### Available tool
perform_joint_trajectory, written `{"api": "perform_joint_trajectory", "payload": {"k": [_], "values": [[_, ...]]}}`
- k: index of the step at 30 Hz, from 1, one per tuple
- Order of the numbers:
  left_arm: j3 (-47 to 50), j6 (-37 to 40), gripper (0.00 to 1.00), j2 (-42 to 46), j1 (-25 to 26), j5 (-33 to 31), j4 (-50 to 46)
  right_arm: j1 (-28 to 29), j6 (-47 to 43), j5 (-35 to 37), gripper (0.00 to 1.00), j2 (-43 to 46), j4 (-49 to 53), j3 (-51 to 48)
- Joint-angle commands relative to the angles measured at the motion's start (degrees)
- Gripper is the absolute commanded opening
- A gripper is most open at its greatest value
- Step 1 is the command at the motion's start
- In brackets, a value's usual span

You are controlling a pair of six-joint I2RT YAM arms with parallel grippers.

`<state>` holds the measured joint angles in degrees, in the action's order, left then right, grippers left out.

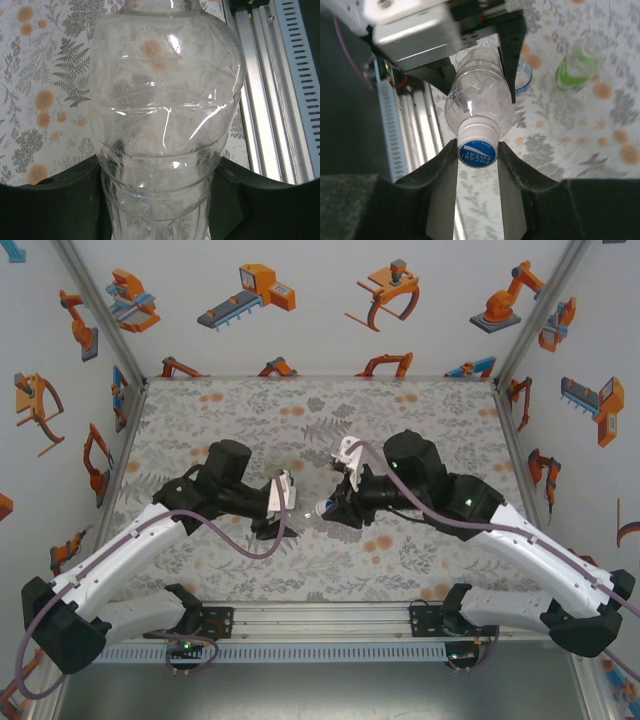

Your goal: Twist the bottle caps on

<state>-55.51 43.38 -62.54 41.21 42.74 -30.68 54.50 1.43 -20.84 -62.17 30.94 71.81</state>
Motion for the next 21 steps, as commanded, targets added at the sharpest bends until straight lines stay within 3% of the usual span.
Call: {"api": "perform_joint_trajectory", "payload": {"k": [1, 6, 9, 21], "values": [[-2.2, -0.9, 0.00, 0.7, 0.3, 1.5, 2.8, 0.4, 28.4, 9.0, 0.00, -0.3, -6.3, -2.1], [-2.2, -1.6, 0.00, 0.8, 0.3, 1.6, 3.4, 0.4, 57.6, 18.0, 0.00, -0.3, -3.8, -4.4], [-2.3, -1.7, 0.00, 0.7, 0.3, 1.7, 3.5, 0.4, 68.2, 20.7, 0.00, 0.0, -3.2, -6.0], [-2.3, -1.9, 0.00, 0.5, 0.3, 2.1, 3.5, 0.4, 63.9, 22.0, 0.00, -0.2, -5.0, -4.5]]}}
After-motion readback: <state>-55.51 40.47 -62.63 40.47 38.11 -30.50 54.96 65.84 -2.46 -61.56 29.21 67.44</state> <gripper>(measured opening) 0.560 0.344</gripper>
